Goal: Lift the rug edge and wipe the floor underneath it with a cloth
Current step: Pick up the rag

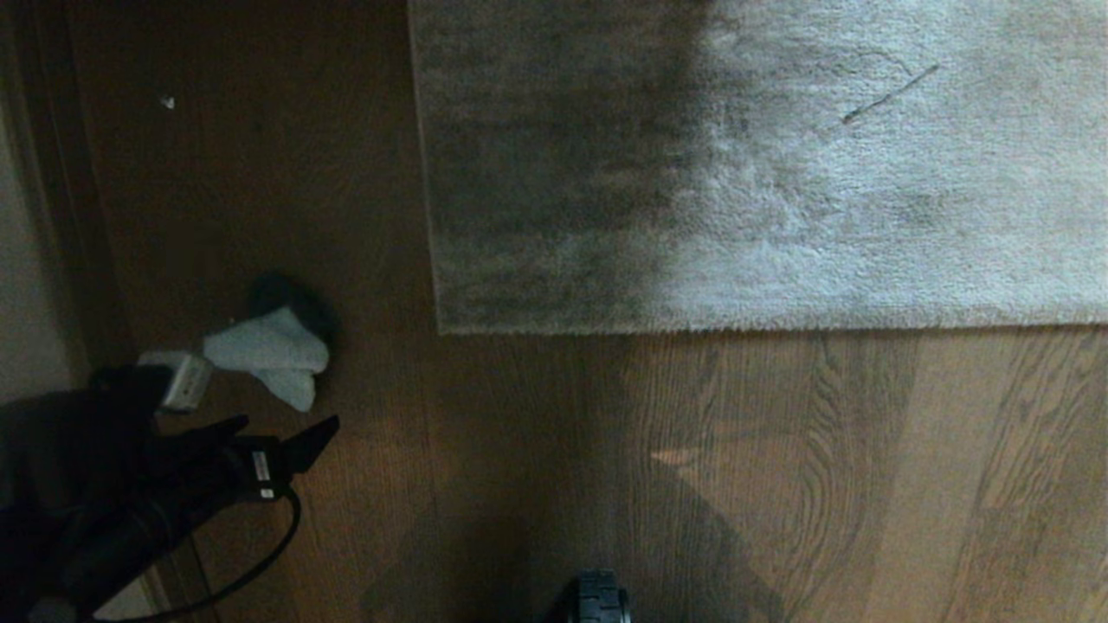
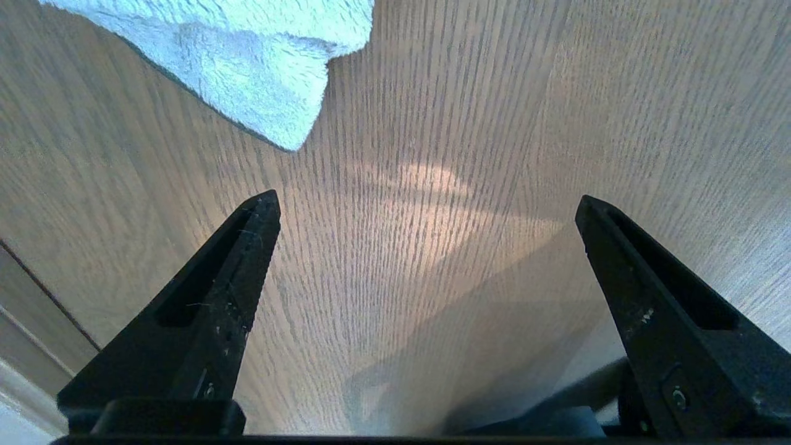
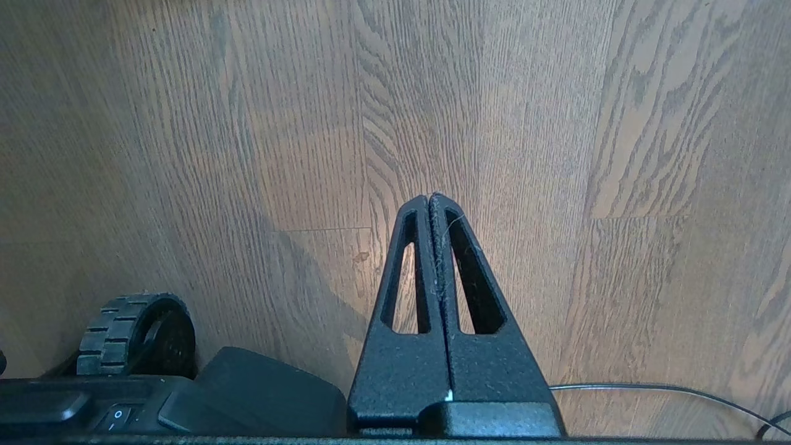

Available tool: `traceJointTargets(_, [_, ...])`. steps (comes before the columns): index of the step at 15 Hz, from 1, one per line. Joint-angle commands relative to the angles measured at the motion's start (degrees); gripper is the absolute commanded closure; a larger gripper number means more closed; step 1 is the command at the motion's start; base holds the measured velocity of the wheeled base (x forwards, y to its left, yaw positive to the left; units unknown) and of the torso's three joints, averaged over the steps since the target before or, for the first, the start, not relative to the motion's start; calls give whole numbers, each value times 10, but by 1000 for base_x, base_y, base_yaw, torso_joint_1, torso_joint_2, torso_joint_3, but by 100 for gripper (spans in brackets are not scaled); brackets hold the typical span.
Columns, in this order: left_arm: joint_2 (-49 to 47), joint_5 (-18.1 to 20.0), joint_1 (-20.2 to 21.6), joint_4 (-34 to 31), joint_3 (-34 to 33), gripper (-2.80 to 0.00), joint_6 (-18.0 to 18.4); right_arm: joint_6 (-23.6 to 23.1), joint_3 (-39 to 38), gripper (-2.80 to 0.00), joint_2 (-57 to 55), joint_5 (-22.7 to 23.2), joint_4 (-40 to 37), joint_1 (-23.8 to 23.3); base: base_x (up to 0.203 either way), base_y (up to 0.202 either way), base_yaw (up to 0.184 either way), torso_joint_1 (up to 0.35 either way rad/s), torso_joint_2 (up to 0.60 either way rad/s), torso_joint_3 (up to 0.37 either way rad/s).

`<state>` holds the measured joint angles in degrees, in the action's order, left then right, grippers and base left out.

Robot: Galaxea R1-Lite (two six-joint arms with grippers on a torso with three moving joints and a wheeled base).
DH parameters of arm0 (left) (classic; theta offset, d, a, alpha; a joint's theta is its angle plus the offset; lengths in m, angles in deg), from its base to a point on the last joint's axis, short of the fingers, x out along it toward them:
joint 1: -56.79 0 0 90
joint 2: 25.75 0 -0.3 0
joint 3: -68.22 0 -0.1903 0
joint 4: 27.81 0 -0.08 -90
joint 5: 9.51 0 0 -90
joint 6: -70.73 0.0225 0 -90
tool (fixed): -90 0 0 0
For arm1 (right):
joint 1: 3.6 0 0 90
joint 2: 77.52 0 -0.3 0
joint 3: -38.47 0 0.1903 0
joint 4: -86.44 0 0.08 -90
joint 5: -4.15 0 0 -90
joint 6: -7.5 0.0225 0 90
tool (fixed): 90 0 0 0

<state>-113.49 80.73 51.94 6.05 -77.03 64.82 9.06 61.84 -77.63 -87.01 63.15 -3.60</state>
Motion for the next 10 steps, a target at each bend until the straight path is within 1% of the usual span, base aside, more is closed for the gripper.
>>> traceJointTargets(1, [2,0,-2,3,0,-280,-2,0,0,0,0,0,0,0,0,0,0,0,0,0])
traceJointTargets(4, [0,0,-8,3,1,-280,-5,0,0,0,0,0,0,0,0,0,0,0,0,0])
traceJointTargets(6, [-17,1,-6,3,-1,-280,-25,0,0,0,0,0,0,0,0,0,0,0,0,0])
traceJointTargets(7, [-30,0,-4,6,-2,-280,-28,0,0,0,0,-1,0,0,0,0,0,0,0,0])
traceJointTargets(10, [-65,0,9,62,0,-280,-30,1,0,0,0,0,0,0,0,0,0,0,0,0])
